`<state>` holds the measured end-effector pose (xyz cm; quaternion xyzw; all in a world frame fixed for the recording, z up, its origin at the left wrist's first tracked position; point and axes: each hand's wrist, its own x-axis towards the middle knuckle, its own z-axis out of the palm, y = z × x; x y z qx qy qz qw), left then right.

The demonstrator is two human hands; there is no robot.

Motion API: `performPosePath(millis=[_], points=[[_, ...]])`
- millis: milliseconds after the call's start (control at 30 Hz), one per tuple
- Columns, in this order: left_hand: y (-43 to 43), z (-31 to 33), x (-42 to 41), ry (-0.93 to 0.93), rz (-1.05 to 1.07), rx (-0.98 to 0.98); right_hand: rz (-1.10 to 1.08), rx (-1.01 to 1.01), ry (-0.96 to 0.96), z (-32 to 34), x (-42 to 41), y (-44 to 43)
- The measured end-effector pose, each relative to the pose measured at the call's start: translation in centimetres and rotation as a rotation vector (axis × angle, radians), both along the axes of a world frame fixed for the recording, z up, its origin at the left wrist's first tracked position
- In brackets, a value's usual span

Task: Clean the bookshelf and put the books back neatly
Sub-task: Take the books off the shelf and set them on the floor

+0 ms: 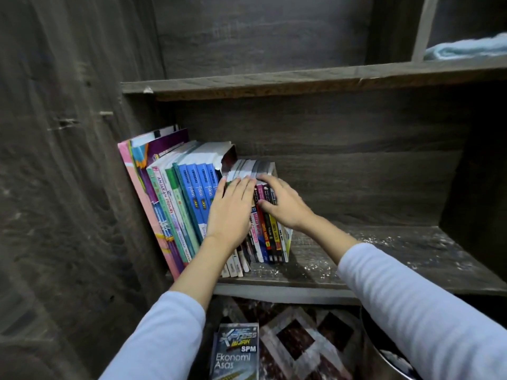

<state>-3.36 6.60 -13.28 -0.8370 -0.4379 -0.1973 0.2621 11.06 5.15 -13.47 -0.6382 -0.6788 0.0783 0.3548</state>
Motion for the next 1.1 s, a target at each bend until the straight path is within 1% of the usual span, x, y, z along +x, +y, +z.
performPosePath(millis=[133,233,300,367,433,467,500,567,633,667,733,833,967,1033,1100], points=[[0.1,-0.2,-0.1,-0.028,-0.032,0.003,0.004,0.041,-0.067,0.4,0.5,-0.2],[0.1,-0.3,0.1,-0.067,-0.053,-0.002,0.007,0.005,-0.077,1.1,1.5,-0.8],[0.0,-0.8,0.1,-0.117,-0.101,-0.003,0.016,-0.034,-0.048,1.6,2.1,-1.3],[-0.7,-1.9,0.5,-0.321,-0.218,-0.022,0.015,-0.063,-0.033,2.2,2.5,-1.6],[-1.7,-3.1,1.4,-0.597,-0.349,-0.113,0.017,-0.068,-0.01,2.8,3.0,-1.7],[-2.4,-3.6,2.0,-0.685,-0.375,-0.184,0.029,-0.07,0.016,3.0,3.2,-1.8],[-3.2,-3.9,2.7,-0.734,-0.387,-0.241,0.043,-0.073,0.036,3.2,3.3,-1.8],[-4.2,-4.2,4.2,-0.812,-0.389,-0.296,0.067,-0.069,0.091,3.3,3.6,-1.8],[-4.6,-4.5,5.6,-0.897,-0.359,-0.376,0.069,-0.074,0.188,3.2,3.8,-1.7],[-4.6,-4.6,6.2,-0.946,-0.324,-0.432,0.065,-0.075,0.206,3.2,3.9,-1.6],[-4.1,-4.7,7.3,-1.004,-0.234,-0.53,0.076,-0.081,0.177,3.1,4.1,-1.3],[-3.2,-4.4,8.7,-1.088,-0.163,-0.65,0.09,-0.082,0.193,3.2,4.3,-1.2],[-1.5,-4.1,10.0,-1.174,-0.037,-0.712,0.12,-0.082,0.203,3.0,4.7,-1.4],[-1.1,-4.2,10.4,-1.155,0.018,-0.684,0.114,-0.083,0.166,2.8,4.9,-1.5],[-1.1,-4.6,10.6,-1.121,0.041,-0.611,0.109,-0.086,0.152,2.5,4.9,-1.6]])
